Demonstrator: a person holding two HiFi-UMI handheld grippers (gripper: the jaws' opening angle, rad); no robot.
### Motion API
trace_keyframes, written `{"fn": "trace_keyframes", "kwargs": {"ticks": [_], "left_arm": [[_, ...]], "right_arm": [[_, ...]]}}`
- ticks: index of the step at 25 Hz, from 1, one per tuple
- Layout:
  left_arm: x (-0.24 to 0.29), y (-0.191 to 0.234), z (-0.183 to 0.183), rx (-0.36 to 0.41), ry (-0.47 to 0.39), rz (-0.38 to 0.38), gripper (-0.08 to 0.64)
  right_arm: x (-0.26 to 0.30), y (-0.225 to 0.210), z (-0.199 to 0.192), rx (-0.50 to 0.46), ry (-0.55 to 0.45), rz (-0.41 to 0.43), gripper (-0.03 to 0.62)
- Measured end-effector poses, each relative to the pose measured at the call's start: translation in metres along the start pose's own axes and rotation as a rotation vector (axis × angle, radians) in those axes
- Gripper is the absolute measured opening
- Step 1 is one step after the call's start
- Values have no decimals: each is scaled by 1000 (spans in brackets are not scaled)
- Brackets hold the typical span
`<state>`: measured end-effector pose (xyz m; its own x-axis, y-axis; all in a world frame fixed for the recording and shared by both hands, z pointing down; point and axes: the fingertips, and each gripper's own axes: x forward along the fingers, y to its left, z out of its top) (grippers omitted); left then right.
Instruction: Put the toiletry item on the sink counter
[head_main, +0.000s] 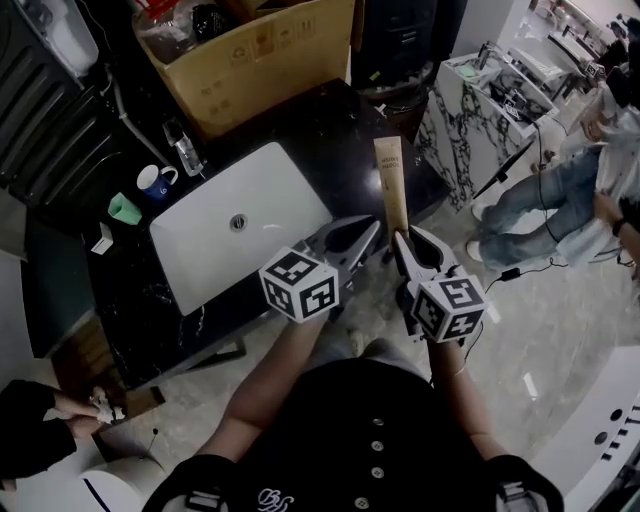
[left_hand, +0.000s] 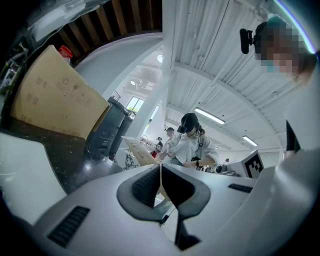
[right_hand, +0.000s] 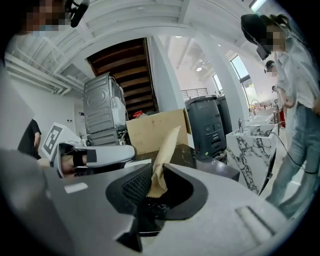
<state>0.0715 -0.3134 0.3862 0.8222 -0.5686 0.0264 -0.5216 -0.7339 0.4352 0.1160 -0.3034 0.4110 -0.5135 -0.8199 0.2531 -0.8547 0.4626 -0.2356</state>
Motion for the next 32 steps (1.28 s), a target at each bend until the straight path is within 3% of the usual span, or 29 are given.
{"fn": "trace_keyframes", "kwargs": {"ticks": [20,32], "left_arm": [[18,34,0,-50,79,-18,18],[29,66,-12,-98,91,32,18]], "right_arm": [[46,-24,9,43,32,-58,71],[74,-49,-5,73,75,-61,71]]}}
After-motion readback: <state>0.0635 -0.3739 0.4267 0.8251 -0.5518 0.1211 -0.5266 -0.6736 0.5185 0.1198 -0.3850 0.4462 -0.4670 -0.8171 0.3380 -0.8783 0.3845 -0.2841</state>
